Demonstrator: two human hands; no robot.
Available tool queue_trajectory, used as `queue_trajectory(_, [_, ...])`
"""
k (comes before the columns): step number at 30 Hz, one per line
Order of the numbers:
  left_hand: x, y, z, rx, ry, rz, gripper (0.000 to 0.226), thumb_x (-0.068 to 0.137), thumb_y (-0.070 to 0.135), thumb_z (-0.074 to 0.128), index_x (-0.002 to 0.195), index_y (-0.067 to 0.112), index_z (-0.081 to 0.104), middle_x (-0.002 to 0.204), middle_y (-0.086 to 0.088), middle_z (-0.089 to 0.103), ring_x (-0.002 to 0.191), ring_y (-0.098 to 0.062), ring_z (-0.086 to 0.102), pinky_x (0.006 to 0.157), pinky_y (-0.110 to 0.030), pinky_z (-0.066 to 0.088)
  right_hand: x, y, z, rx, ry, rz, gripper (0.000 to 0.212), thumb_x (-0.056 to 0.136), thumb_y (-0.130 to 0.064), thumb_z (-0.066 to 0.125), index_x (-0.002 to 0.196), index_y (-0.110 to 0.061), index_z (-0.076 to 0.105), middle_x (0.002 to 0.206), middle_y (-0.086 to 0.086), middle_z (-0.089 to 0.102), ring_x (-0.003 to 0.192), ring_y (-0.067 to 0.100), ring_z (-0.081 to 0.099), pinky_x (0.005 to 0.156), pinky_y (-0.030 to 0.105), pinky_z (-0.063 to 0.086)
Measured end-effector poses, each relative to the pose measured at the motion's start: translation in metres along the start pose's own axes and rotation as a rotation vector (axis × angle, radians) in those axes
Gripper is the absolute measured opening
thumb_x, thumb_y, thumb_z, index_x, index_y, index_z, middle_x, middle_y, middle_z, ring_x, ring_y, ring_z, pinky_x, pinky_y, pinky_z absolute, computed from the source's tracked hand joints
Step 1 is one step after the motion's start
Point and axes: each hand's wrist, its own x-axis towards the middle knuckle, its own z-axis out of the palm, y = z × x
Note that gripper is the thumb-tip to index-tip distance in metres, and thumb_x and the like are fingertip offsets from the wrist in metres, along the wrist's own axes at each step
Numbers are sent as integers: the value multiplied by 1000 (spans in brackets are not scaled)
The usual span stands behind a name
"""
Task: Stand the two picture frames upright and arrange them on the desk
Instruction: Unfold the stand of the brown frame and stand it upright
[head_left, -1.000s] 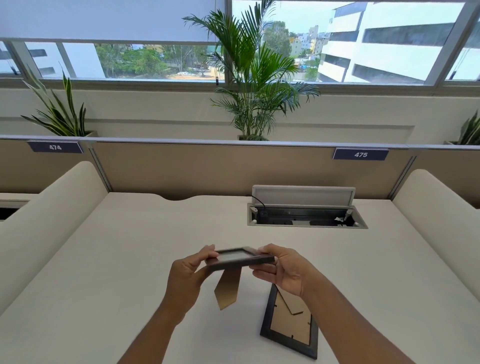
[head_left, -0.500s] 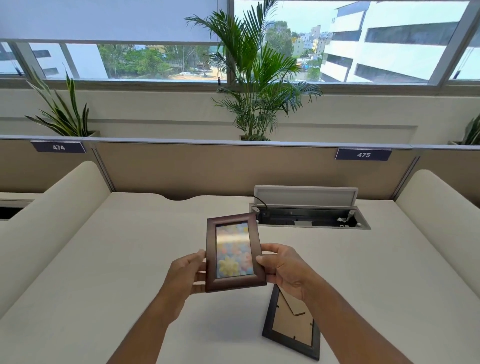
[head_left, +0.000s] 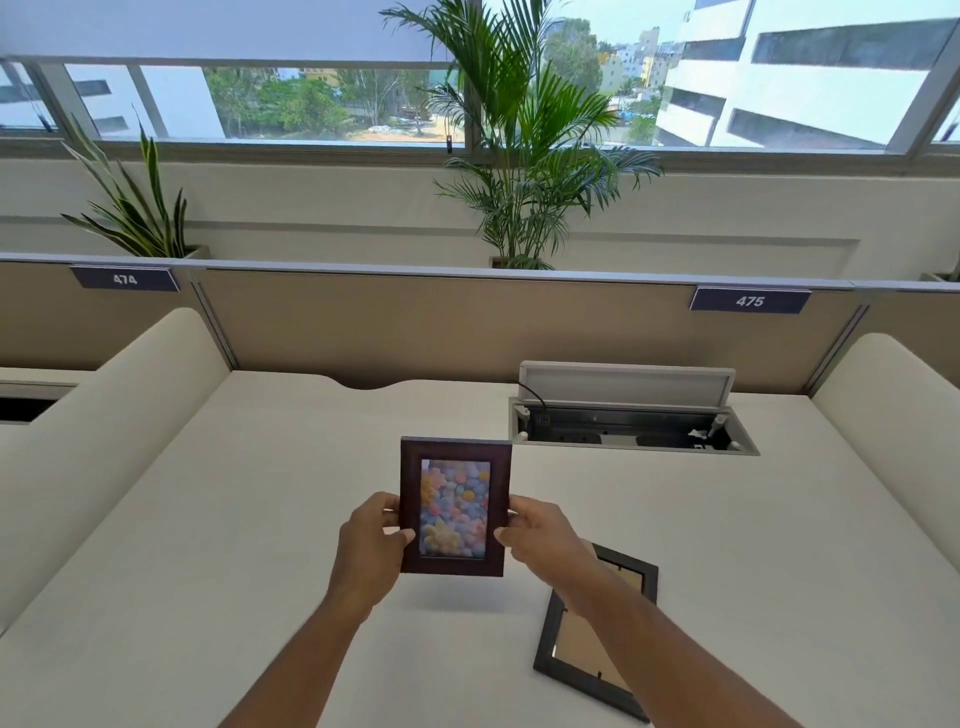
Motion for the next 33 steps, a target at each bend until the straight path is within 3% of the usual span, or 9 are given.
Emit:
queue_trajectory(3, [9, -9, 3, 50, 53, 24, 23, 98, -1, 66, 111, 18, 63, 115, -9, 74, 106, -31, 74, 78, -52, 69, 5, 2, 9, -59, -62, -22, 49, 100, 4, 53, 132, -32, 58, 119, -12, 69, 105, 0, 64, 73, 11, 53])
queue_trajectory(9, [26, -26, 5, 32, 98, 16, 25, 100, -3, 64, 113, 19, 63, 117, -10, 73, 112, -32, 72, 84, -56, 68, 26, 11, 24, -146, -103, -56, 72, 92, 0, 57, 142, -49, 45, 130, -15, 65, 124, 8, 58, 91, 23, 51])
queue_trajectory(14, [39, -32, 4, 21, 113, 2, 27, 101, -4, 61, 114, 19, 63, 116, -11, 73, 114, -32, 71, 84, -56, 67, 38, 15, 29, -141, -134, -47, 76, 91, 1, 56, 147, -48, 40, 136, -12, 63, 126, 7, 57, 88, 19, 49])
queue_trajectory(22, [51, -43, 2, 65, 103, -18, 23, 102, -2, 60, 118, 14, 66, 116, -10, 74, 112, -31, 71, 83, -57, 67, 52, 27, 33, -140, -143, -32, 78, 93, -3, 59, 152, -48, 33, 138, -14, 59, 127, 5, 55, 97, 22, 48])
queue_trajectory(28, [45, -46, 5, 92, 110, -32, 22, 103, 0, 59, 121, 11, 65, 117, -7, 72, 112, -28, 69, 83, -54, 67, 56, 34, 34, -126, -147, -14, 77, 94, -1, 61, 150, -48, 35, 135, -14, 60, 122, 2, 56, 90, 16, 49])
queue_trajectory(33, [41, -47, 4, 104, 104, -20, 24, 103, 0, 59, 123, 11, 64, 118, -7, 72, 113, -28, 69, 81, -50, 68, 56, 39, 36, -95, -145, 16, 77, 93, -3, 61, 151, -47, 35, 138, -11, 60, 126, 9, 57, 87, 19, 50])
